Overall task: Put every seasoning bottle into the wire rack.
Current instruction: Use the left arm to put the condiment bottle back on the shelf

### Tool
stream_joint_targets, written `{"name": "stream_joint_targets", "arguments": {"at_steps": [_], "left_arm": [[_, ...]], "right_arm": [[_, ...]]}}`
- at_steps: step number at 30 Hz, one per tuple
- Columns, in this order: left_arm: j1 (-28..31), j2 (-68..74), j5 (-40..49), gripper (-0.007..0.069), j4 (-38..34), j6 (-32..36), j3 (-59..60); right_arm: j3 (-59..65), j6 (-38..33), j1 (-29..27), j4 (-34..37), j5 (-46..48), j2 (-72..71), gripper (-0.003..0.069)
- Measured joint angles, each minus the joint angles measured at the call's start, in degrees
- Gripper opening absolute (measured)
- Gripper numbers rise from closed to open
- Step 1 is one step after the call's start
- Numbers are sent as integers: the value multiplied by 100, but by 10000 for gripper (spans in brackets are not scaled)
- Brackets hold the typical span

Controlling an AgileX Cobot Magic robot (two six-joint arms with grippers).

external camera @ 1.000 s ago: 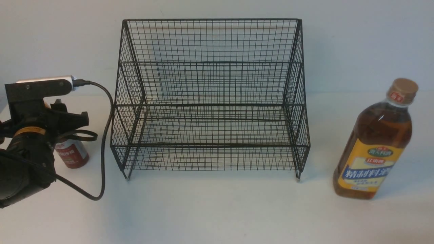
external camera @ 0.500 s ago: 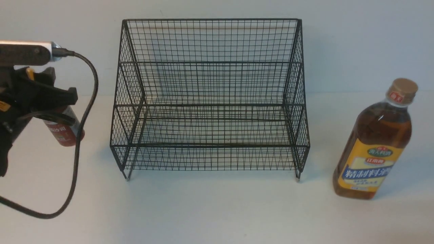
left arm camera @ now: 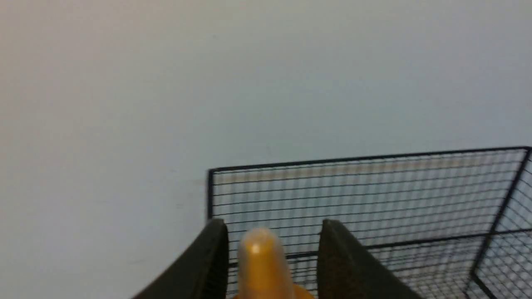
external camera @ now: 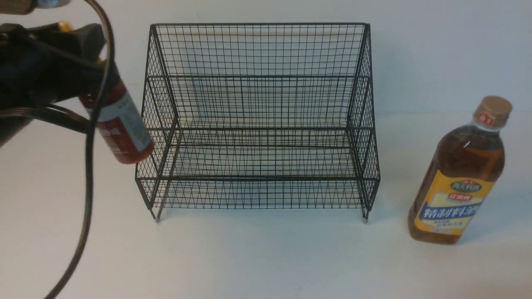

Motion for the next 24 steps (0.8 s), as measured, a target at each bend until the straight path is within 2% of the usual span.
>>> {"name": "stream_joint_targets", "arguments": {"at_steps": [2, 6, 16, 24], "left_arm": [[-343, 276, -128, 256, 5, 12, -1], [-647, 829, -562, 256, 5, 67, -1], [-667, 1726, -1234, 254, 0, 67, -1], [-667, 1994, -977, 254, -5, 67, -7]], "right_arm": [[0, 0, 0, 0, 0, 0, -15], [0, 0, 0, 0, 0, 0, -15], [0, 8, 0, 0, 0, 0, -15], [0, 37, 0, 0, 0, 0, -15]]}}
